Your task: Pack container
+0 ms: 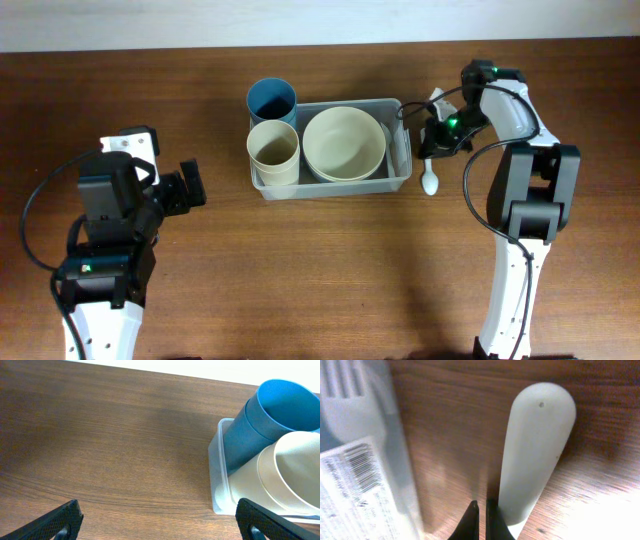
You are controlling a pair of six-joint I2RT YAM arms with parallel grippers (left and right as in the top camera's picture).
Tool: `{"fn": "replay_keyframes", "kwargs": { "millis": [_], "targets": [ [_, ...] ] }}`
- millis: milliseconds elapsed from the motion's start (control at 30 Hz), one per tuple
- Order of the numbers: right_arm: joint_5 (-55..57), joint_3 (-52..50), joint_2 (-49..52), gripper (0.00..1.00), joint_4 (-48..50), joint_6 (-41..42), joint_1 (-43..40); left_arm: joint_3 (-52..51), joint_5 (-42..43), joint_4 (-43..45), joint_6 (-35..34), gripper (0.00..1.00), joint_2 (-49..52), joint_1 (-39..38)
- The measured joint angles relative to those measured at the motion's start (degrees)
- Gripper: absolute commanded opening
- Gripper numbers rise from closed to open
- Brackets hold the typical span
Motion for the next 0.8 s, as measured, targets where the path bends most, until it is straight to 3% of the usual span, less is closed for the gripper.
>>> {"fn": "replay_keyframes", "kwargs": {
  "millis": [400, 633, 800],
  "targets": [
    [14.5, 2.7, -0.2, 0.03, -2.6, 3.7, -0.1, 0.0, 0.0, 0.0, 0.0, 1.0, 0.0, 0.0],
    [17.1, 4.2, 0.1, 0.04, -5.3, 4.7, -0.3, 0.0, 0.0, 0.0, 0.0, 1.0, 0.0, 0.0],
    [17.2, 11.7, 0.9, 0.04, -11.1, 4.7, -0.7, 0.0, 0.0, 0.0, 0.0, 1.0, 0.0, 0.0]
  ]
}}
